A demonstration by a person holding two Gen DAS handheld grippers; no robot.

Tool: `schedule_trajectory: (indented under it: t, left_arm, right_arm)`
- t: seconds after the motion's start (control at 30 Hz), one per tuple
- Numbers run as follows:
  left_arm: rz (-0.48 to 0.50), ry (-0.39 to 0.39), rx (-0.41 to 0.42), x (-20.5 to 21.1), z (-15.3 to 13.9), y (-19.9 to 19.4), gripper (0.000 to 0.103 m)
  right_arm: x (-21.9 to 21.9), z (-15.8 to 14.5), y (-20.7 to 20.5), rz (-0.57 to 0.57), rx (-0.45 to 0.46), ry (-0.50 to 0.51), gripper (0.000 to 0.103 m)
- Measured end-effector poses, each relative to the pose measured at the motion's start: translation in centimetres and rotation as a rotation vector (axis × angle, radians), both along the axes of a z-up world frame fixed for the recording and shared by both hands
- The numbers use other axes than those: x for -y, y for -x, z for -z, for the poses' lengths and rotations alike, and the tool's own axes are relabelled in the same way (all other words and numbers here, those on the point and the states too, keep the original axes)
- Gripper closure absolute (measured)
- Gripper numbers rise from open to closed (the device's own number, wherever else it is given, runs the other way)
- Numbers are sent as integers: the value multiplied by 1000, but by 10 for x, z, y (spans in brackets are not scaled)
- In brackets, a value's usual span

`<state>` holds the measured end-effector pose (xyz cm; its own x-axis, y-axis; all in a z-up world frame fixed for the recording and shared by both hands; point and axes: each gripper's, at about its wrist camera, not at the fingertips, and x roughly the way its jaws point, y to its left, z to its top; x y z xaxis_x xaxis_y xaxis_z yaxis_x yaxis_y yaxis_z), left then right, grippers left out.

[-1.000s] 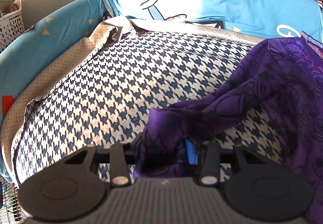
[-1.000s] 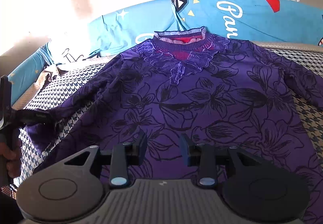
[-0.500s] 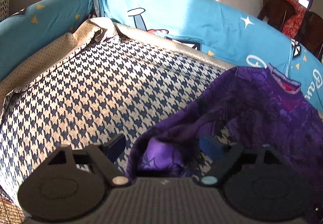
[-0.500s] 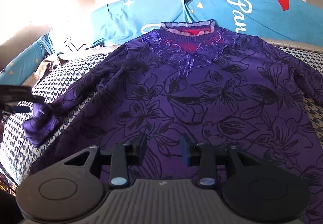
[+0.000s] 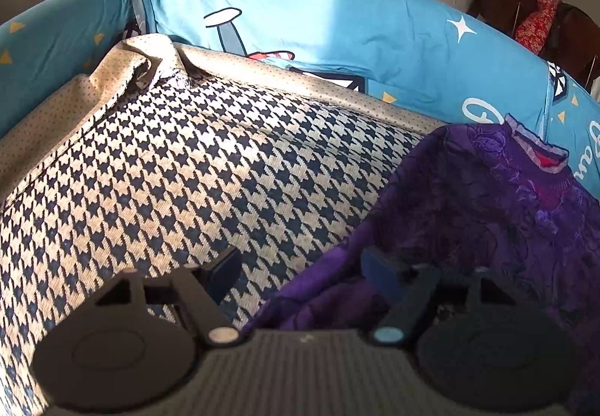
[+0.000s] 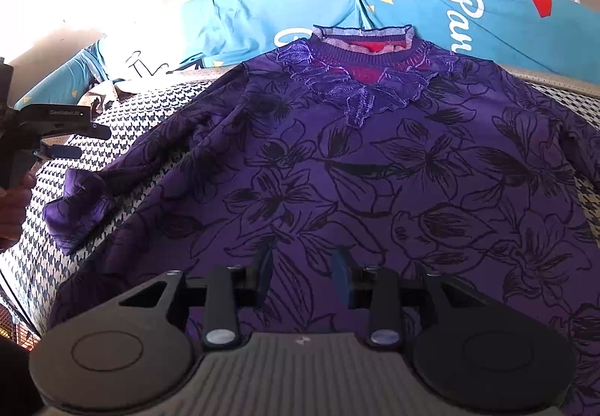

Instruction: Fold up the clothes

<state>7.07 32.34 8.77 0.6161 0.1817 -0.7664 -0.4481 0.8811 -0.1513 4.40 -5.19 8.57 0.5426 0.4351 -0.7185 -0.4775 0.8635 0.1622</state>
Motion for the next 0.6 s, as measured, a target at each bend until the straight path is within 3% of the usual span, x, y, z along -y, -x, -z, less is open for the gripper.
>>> schedule_trajectory:
  t: [0.2,0.6]
  left_arm:
    - [66,7,11,-2,5,-12,38]
    - [135,24,-44,1,22,-38,38]
  right_arm:
    - [3,4,-2,10,-26,0,67]
    - [0,7,0,1,-47,4,67]
